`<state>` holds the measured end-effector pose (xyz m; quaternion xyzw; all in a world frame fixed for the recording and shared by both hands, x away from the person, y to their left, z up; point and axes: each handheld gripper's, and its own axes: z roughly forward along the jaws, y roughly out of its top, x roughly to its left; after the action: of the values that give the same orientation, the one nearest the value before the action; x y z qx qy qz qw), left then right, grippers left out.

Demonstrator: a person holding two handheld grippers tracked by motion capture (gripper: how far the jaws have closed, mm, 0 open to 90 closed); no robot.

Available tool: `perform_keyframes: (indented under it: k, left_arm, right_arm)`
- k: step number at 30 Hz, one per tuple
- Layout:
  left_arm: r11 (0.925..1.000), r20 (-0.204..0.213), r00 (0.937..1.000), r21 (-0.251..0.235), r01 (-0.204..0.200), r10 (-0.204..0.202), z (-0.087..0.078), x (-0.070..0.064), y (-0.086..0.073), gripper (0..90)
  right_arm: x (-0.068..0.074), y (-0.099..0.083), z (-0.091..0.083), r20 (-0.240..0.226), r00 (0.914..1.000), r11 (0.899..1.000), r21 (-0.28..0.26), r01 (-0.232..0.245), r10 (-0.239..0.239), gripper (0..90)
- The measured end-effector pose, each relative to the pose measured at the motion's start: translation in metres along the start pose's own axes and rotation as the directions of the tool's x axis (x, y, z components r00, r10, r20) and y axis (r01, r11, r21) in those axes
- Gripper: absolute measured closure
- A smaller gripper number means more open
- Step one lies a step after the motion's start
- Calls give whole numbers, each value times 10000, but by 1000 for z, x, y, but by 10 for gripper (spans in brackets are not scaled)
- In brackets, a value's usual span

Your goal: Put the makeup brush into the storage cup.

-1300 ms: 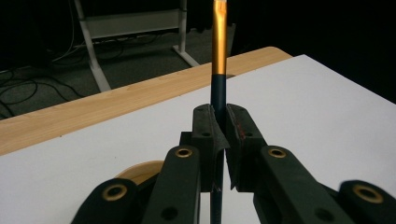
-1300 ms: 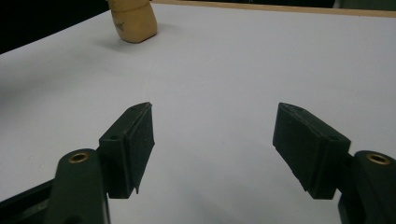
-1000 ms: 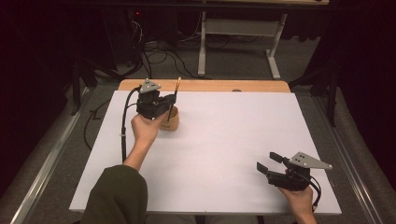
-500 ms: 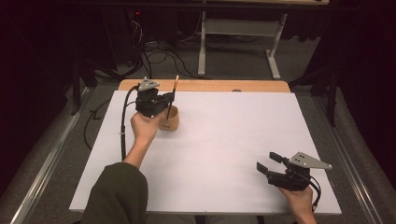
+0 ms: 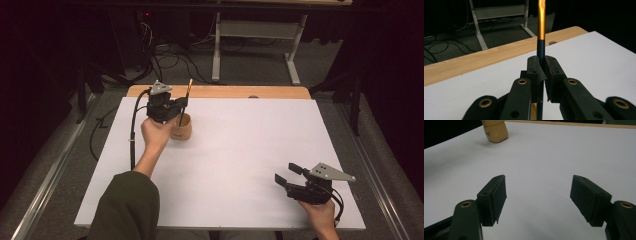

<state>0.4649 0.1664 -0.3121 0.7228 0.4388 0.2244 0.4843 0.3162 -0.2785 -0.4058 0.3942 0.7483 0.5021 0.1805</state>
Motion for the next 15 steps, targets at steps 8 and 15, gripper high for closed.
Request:
perform_keyframes:
  k: [8,15]
  left_arm:
    - [10000,-52,10000,23,-27,27,2,1,0,826]
    - [10000,-106,9999,-52,-36,36,7,3,1,826]
  right_arm:
    - [0,0,0,2,10000,10000,5,53,-53,310]
    - [0,0,0,-3,10000,10000,8,54,-54,310]
